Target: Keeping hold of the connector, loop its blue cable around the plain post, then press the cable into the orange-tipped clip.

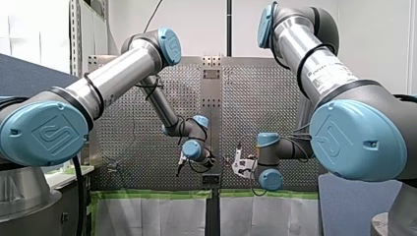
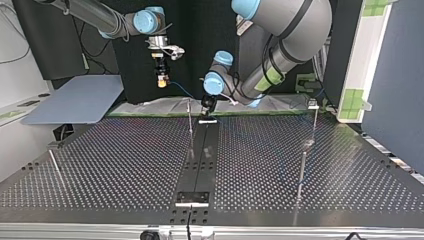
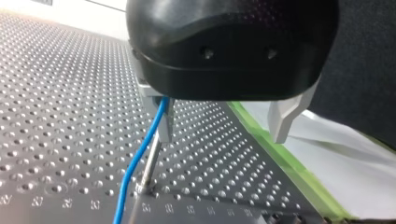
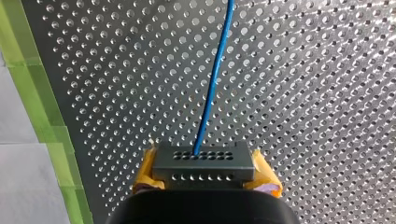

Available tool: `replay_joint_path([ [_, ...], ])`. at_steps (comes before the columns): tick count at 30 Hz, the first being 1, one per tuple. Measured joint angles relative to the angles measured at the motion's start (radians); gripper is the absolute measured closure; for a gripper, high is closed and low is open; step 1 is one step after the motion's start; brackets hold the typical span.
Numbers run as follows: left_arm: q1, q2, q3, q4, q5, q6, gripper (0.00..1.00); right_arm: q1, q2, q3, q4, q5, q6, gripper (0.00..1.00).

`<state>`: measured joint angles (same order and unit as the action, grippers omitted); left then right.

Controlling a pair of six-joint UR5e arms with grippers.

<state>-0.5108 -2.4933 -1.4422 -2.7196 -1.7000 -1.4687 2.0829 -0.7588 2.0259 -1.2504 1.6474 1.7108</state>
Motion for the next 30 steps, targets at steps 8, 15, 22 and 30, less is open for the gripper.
replay_joint_path([
  [8,0.003,0.0,-0.001,0.012,0.048,-0.051,0.0,-0.001,0.0,0.0,0.01,0.016,-0.011,1.0],
  [15,0.008,0.001,-0.001,0.0,0.067,-0.069,0.0,-0.001,0.0,0.0,0.029,0.046,-0.026,1.0],
  [22,0.002,0.0,-0.001,-0.02,0.078,-0.067,0.0,-0.001,0.0,0.0,0.05,0.069,-0.049,1.0],
  [30,-0.012,0.0,-0.001,-0.01,0.061,-0.065,0.0,0.002,0.0,0.0,0.064,0.072,-0.066,1.0],
])
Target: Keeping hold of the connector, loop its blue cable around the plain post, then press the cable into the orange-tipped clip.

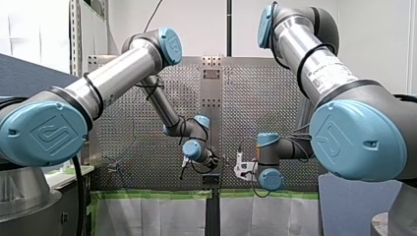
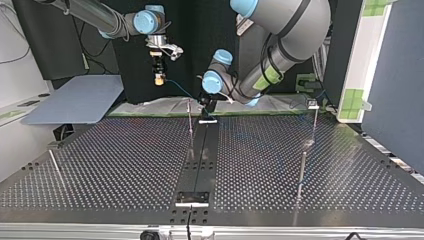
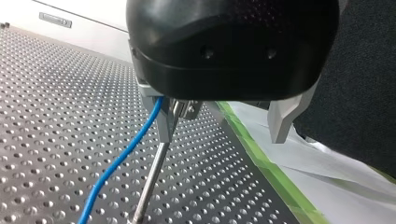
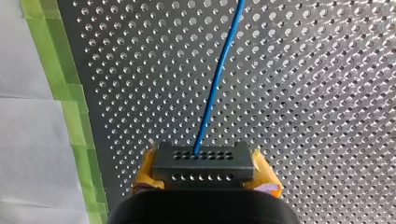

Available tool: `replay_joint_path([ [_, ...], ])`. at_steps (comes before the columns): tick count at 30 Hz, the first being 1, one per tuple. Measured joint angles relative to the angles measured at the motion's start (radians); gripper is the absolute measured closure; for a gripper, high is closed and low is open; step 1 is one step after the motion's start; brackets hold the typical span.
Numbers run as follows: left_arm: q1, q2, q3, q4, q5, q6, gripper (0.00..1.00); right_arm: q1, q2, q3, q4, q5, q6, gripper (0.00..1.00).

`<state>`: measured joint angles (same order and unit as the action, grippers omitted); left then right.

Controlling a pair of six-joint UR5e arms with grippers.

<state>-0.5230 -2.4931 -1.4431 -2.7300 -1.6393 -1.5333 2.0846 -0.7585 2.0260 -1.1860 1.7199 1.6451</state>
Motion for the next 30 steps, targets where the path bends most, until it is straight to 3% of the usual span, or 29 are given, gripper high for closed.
replay_joint_path([
  [13,-0.019,0.0,0.0,0.028,-0.002,0.01,0.0,0.009,0.001,0.0,0.016,0.0,-0.017,1.0],
  [22,-0.035,0.0,-0.001,0.014,-0.005,0.076,0.0,0.009,0.001,0.0,0.017,0.001,-0.019,1.0],
  [30,-0.049,0.0,-0.001,0.011,-0.006,0.086,0.0,0.004,0.001,0.0,0.017,0.003,-0.023,1.0],
])
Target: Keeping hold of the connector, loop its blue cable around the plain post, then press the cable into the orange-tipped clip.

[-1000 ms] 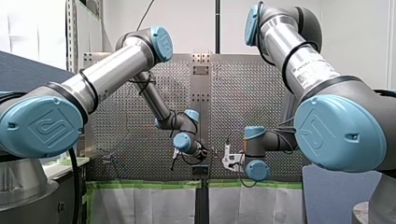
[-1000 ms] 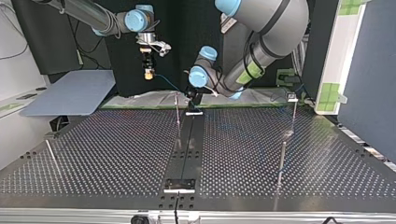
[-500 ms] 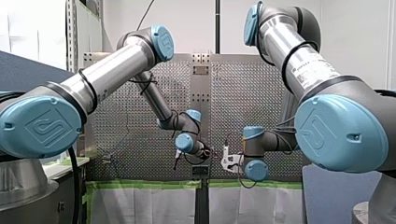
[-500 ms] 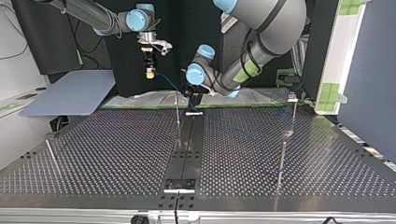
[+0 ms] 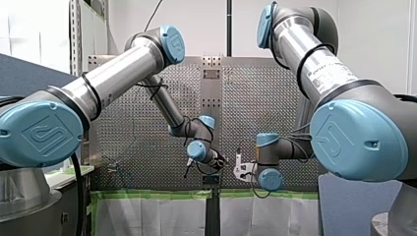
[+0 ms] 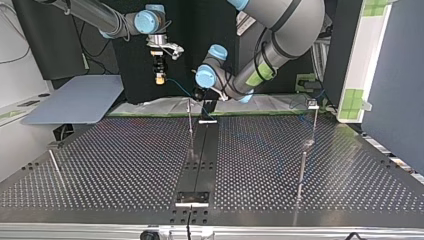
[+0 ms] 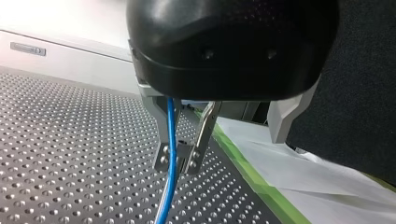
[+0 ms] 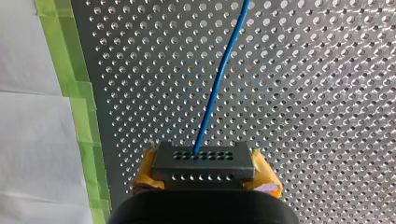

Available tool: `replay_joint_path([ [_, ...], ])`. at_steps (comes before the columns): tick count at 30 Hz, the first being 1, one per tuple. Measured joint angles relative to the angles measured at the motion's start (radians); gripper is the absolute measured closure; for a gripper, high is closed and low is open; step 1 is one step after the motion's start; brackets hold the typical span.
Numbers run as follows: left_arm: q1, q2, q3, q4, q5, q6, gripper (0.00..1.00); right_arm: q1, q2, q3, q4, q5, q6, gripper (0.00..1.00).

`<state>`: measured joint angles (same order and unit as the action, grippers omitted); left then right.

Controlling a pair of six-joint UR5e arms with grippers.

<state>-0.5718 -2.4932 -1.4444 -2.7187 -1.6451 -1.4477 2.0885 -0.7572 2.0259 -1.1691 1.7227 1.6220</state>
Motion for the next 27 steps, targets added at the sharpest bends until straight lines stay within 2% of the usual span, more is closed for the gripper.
replay_joint_path([
  [12,-0.012,0.0,0.0,-0.01,0.001,0.005,0.0,-0.003,0.0,-0.004,0.0,0.0,0.0,1.0],
  [14,-0.013,0.0,0.0,-0.009,0.0,0.009,0.31,-0.003,0.0,-0.004,0.0,0.0,0.0,1.0],
  [15,-0.014,0.0,0.0,-0.008,0.0,0.013,0.31,-0.003,0.0,-0.004,0.0,0.0,0.0,1.0],
  [16,-0.015,0.0,0.0,-0.008,-0.002,0.017,0.44,-0.003,0.0,-0.004,-0.001,0.0,0.0,1.0],
  [17,-0.016,0.0,0.0,-0.007,-0.007,0.022,0.64,-0.003,0.0,-0.004,-0.001,0.0,0.0,1.0],
  [18,-0.018,0.0,0.0,-0.005,-0.011,0.023,0.64,-0.003,0.0,-0.004,-0.001,0.0,0.0,1.0],
  [20,-0.022,-0.001,-0.003,0.003,-0.024,0.024,0.89,-0.003,0.0,-0.005,-0.001,0.0,0.0,1.0],
  [21,-0.024,0.0,-0.005,0.008,-0.031,0.024,0.89,-0.003,0.0,-0.005,-0.001,0.0,0.0,1.0],
  [22,-0.024,-0.001,-0.007,0.014,-0.038,0.023,0.98,-0.003,0.0,-0.005,-0.001,0.0,0.0,1.0],
  [23,-0.025,-0.001,-0.011,0.02,-0.048,0.023,1.0,-0.003,0.0,-0.005,-0.002,0.0,0.0,1.0],
  [27,-0.027,0.0,-0.026,0.041,-0.081,0.016,1.0,-0.003,0.0,-0.005,-0.003,0.0,0.0,1.0],
])
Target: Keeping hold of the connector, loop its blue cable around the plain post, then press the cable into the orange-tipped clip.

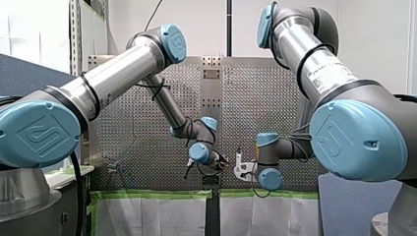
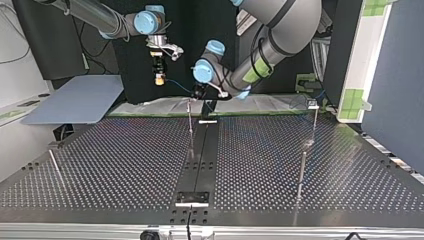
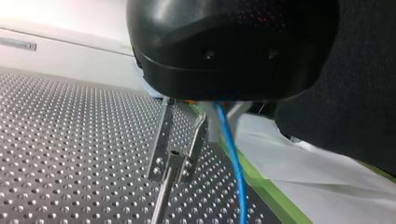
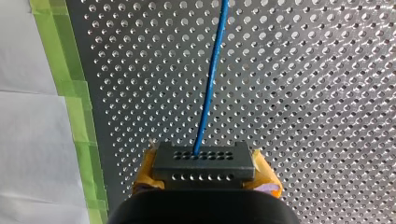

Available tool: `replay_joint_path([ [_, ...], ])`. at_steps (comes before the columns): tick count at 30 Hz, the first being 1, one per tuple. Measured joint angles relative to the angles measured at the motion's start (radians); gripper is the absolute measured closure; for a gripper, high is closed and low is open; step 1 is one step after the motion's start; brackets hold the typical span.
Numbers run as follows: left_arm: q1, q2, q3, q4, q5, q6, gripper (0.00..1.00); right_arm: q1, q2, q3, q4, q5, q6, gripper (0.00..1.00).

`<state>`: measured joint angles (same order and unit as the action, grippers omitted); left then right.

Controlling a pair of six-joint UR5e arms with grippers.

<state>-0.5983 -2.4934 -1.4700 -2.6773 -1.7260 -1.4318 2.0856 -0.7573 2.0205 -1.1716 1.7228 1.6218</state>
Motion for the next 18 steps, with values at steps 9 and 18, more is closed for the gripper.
replay_joint_path([
  [9,-0.002,0.0,-0.017,0.03,-0.082,-0.026,1.0,-0.001,0.0,-0.001,0.001,0.0,0.0,1.0],
  [18,-0.013,0.0,-0.047,0.081,-0.166,-0.082,1.0,-0.004,0.001,-0.002,-0.001,0.007,-0.004,1.0],
])
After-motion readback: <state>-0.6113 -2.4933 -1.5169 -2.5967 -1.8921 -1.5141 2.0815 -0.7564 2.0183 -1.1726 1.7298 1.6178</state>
